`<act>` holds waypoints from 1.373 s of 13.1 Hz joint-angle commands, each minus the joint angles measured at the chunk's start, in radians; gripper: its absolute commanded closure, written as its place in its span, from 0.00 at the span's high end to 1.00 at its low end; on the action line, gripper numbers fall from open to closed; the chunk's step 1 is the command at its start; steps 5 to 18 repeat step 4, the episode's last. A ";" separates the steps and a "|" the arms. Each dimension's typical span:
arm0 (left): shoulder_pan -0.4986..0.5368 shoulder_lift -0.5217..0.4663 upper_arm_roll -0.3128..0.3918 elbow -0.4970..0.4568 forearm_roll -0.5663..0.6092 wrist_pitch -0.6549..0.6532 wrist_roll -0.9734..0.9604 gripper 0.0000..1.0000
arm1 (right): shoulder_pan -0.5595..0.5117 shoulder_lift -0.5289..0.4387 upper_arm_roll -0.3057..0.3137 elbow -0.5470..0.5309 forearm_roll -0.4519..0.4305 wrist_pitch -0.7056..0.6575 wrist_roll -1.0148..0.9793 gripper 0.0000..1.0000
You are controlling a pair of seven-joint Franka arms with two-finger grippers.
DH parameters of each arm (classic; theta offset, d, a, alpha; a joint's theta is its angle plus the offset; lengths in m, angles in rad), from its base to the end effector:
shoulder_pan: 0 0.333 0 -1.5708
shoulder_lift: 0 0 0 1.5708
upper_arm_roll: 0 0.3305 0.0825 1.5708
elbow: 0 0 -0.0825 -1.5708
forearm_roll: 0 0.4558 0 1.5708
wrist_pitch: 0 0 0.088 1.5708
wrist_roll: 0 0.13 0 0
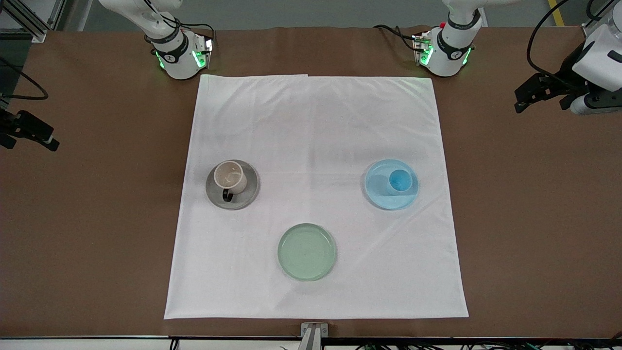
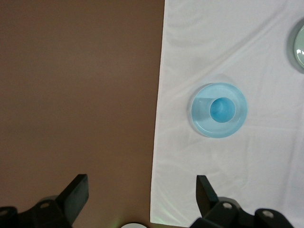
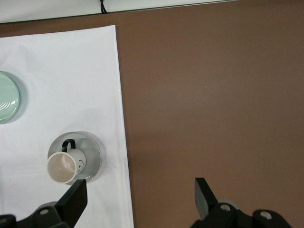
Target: Place blue cup in blue plate and white mug in gray plate
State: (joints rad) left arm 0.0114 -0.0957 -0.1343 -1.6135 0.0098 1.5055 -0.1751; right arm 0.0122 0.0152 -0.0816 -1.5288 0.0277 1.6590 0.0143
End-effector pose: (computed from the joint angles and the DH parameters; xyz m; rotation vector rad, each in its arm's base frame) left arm 0.5833 -0.0744 0.6448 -3.1162 -0.0833 0.0151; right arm 0.6420 -0.0409 0.6379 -3.1103 0.1314 -0.1803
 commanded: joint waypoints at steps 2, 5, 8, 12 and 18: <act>0.005 -0.007 0.001 -0.005 -0.007 -0.005 0.025 1.00 | -0.018 0.011 0.014 0.022 -0.011 -0.016 -0.005 1.00; 0.005 -0.007 0.001 0.001 -0.007 -0.007 0.019 1.00 | -0.018 0.011 0.014 0.022 -0.011 -0.015 -0.005 1.00; 0.005 -0.007 0.001 0.001 -0.007 -0.007 0.019 1.00 | -0.018 0.011 0.014 0.022 -0.011 -0.015 -0.005 1.00; 0.005 -0.007 0.001 0.001 -0.007 -0.007 0.019 1.00 | -0.018 0.011 0.014 0.022 -0.011 -0.015 -0.005 1.00; 0.005 -0.007 0.001 0.001 -0.007 -0.007 0.019 1.00 | -0.018 0.011 0.014 0.022 -0.011 -0.015 -0.005 1.00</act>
